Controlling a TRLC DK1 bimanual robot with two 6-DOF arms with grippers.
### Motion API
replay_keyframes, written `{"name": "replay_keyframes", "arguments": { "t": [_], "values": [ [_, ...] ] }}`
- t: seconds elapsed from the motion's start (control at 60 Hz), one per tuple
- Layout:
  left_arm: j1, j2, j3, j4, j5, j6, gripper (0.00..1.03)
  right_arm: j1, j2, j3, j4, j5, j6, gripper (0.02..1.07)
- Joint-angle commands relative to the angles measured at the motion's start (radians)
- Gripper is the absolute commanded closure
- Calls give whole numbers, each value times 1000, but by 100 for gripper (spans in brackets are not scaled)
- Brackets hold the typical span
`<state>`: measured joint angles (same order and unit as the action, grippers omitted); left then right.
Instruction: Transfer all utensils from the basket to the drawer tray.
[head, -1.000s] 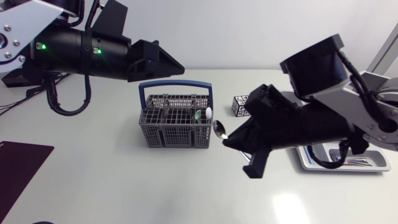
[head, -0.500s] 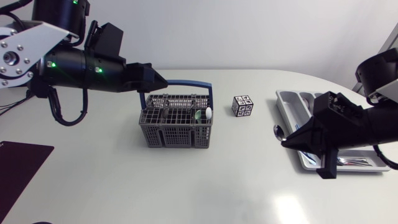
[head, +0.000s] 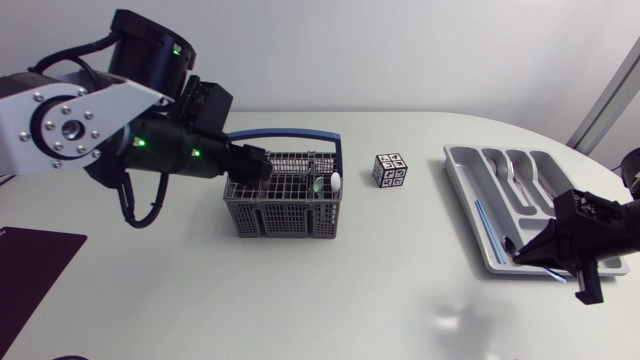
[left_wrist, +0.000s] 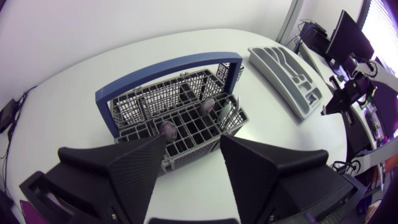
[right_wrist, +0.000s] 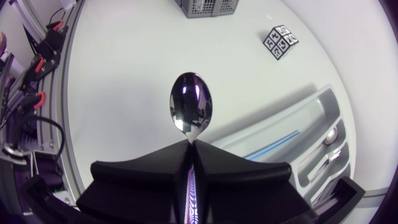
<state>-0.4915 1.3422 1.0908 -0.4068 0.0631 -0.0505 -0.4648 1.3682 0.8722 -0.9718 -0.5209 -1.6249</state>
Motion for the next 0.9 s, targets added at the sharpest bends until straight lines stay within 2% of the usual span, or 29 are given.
{"name": "replay_keyframes", "arguments": {
  "t": [0.0,0.183,0.317,0.533,0.75,0.883],
  "values": [
    [-33,29,-37,17,-42,14,42,-72,77,57,-16,22,-148,101],
    [-64,60,-31,26,-111,-8,42,-164,200,154,-8,85,-240,101],
    [-68,72,-29,26,-128,-23,42,-207,269,200,38,119,-280,101],
    [-68,84,-37,26,-141,-45,42,-235,361,208,200,199,-326,101],
    [-71,87,-37,26,-148,-58,42,-232,391,168,352,239,-351,101],
    [-78,91,-37,26,-160,-66,42,-232,390,154,383,246,-352,87]
  ]
}}
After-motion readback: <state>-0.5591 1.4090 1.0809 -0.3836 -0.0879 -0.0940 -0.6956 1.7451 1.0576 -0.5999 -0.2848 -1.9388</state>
